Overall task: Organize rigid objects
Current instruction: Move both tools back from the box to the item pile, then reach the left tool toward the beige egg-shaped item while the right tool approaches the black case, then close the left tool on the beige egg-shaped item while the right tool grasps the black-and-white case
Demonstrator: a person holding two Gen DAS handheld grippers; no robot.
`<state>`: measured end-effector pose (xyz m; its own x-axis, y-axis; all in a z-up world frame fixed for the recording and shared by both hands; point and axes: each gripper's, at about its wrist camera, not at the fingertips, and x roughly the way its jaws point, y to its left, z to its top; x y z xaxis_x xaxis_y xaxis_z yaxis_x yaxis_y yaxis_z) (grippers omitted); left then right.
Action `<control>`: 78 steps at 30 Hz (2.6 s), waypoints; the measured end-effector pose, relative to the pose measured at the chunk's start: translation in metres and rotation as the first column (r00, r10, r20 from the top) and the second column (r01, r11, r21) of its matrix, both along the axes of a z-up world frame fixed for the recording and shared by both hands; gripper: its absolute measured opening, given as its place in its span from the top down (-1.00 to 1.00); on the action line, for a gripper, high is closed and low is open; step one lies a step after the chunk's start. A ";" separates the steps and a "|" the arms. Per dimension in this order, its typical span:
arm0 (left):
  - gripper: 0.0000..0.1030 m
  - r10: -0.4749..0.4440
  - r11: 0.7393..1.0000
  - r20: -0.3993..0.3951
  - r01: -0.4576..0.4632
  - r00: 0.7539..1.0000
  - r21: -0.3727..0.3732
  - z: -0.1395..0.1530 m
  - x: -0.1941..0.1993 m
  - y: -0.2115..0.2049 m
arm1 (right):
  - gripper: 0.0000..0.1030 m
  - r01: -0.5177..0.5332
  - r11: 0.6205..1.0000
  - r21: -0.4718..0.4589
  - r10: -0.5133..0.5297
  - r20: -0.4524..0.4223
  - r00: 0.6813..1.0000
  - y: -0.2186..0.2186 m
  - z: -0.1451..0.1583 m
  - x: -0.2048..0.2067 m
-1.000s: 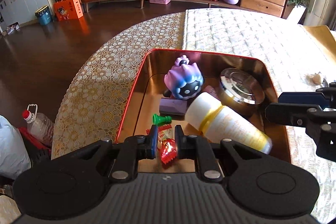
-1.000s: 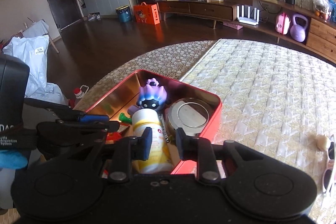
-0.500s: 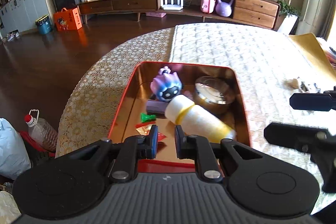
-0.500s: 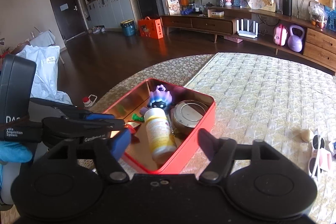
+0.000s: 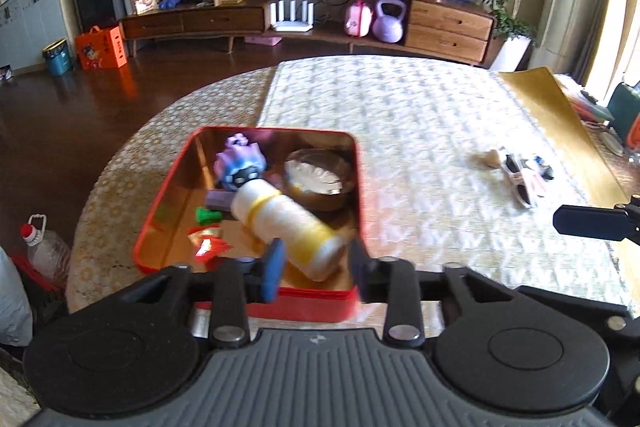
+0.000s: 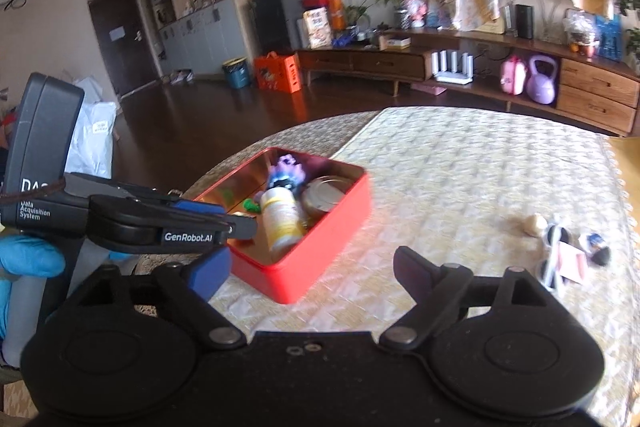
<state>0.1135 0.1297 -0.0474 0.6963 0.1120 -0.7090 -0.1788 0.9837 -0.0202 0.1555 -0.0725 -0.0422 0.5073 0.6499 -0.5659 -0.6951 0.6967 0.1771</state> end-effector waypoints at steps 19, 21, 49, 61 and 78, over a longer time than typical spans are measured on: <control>-0.65 -0.139 0.989 0.078 0.143 0.987 -0.042 0.004 0.044 -0.093 | -0.99 0.227 0.974 -0.012 -0.227 0.020 0.974 -0.100 -0.011 0.035; -0.67 -0.140 0.989 0.079 0.143 0.987 -0.045 0.002 0.054 -0.098 | -0.99 0.245 0.969 -0.021 -0.244 0.026 0.969 -0.109 -0.013 0.042; -1.00 -0.217 0.976 -0.002 0.217 0.976 0.030 -0.074 0.213 -0.162 | -0.98 0.369 0.910 -0.191 -0.363 0.063 0.930 -0.153 -0.088 0.190; -1.00 -0.210 0.976 -0.051 0.212 0.976 0.048 -0.104 0.248 -0.167 | -0.82 0.347 0.908 -0.236 -0.352 0.024 0.936 -0.146 -0.114 0.222; -0.57 -0.223 0.975 -0.027 0.223 0.974 0.000 -0.112 0.260 -0.169 | 0.02 0.301 0.930 -0.209 -0.309 -0.006 0.951 -0.131 -0.119 0.232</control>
